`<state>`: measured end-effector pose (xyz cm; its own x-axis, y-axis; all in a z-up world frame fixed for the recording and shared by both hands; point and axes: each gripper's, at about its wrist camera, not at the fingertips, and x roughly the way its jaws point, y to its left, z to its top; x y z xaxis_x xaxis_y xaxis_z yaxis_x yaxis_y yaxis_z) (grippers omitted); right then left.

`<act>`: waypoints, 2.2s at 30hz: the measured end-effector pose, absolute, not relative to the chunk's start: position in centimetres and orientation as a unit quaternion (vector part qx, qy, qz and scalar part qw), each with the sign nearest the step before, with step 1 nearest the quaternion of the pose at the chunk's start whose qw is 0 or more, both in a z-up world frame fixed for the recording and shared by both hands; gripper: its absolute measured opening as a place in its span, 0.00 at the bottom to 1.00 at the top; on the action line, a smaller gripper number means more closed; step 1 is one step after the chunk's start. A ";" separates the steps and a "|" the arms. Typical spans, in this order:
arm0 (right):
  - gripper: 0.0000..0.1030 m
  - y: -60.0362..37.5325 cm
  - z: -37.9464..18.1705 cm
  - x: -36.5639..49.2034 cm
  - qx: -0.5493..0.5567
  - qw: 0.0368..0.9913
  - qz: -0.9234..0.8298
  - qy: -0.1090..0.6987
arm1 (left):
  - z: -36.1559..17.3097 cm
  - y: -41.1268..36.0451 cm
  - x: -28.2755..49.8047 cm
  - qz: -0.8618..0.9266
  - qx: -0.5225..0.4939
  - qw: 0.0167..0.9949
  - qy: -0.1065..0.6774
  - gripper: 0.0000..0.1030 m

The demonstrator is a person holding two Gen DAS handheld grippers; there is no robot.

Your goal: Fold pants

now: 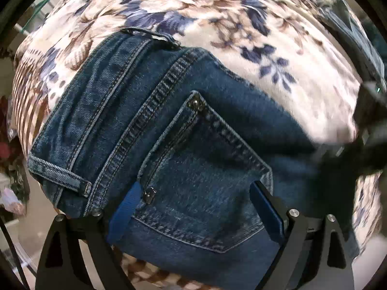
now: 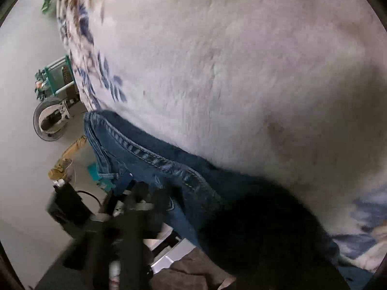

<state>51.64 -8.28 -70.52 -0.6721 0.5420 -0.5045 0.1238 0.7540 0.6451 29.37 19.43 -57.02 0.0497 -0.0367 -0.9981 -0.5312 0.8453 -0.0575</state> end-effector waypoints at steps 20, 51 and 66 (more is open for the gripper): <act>0.42 -12.7 -66.2 54.0 0.111 0.410 0.324 0.845 | -54.8 19.4 30.8 0.174 -0.224 0.695 0.660 0.89; 0.10 -13.4 -66.9 56.6 0.244 0.439 0.256 0.826 | -58.0 16.0 30.3 0.149 -0.170 0.689 0.688 0.89; 0.47 -22.8 -60.5 45.5 -0.056 0.569 0.194 0.797 | -55.3 10.4 40.9 0.079 -0.161 0.736 0.653 0.89</act>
